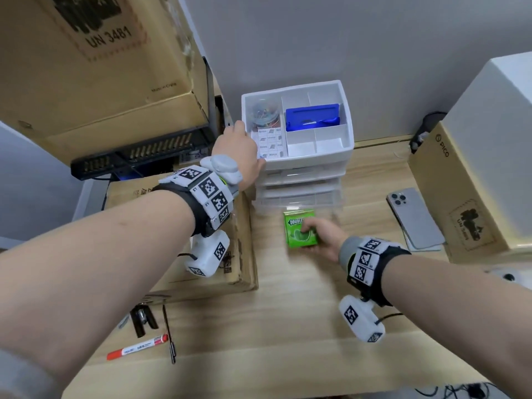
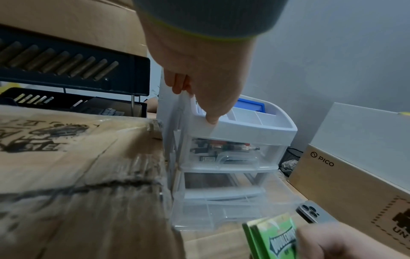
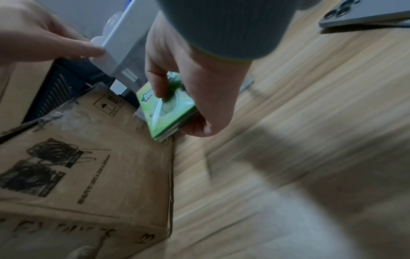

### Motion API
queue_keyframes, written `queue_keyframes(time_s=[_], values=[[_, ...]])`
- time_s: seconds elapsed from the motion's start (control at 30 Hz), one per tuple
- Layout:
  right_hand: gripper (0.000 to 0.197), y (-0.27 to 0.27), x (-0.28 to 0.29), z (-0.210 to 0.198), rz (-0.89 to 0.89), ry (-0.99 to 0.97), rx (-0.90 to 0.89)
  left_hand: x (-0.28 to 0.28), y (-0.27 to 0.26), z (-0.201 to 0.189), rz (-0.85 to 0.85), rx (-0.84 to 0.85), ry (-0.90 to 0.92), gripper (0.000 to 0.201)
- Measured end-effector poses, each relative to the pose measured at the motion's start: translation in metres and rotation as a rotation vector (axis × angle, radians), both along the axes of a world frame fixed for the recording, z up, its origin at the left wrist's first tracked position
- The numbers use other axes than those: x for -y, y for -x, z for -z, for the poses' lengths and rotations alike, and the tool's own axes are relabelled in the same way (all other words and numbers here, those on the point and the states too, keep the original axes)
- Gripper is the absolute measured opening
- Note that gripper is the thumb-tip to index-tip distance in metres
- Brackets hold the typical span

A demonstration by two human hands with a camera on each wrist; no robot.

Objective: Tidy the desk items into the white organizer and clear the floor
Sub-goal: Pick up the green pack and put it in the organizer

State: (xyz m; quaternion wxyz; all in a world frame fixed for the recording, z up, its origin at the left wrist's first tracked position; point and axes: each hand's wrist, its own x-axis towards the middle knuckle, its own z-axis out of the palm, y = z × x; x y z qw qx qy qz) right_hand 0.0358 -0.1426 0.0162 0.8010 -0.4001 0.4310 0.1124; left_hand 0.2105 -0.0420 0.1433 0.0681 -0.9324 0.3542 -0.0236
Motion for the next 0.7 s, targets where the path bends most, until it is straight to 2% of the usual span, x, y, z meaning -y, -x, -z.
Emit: queue_keyframes(time_s=[0.13,0.3,0.37,0.5,0.57,0.7], values=[[0.008,0.008,0.001,0.000,-0.217,0.105,-0.008,0.000,-0.001,-0.003,0.018,-0.013,-0.023,0.051],[0.014,-0.018,0.014,-0.027,-0.283,0.190,0.059,-0.002,-0.001,-0.005,0.029,-0.004,-0.053,0.050],[0.014,-0.033,0.020,-0.034,-0.223,0.305,0.018,-0.002,-0.002,-0.005,0.036,-0.006,-0.054,0.049],[0.029,-0.050,0.026,-0.040,-0.131,0.524,-0.168,-0.003,-0.002,-0.005,0.038,-0.017,-0.055,0.048],[0.028,-0.055,0.026,-0.039,-0.063,0.511,-0.201,-0.004,-0.003,-0.004,0.040,-0.018,-0.051,0.047],[0.011,-0.066,0.021,-0.039,0.150,0.364,-0.231,-0.004,-0.004,-0.003,0.039,-0.021,-0.038,0.048]])
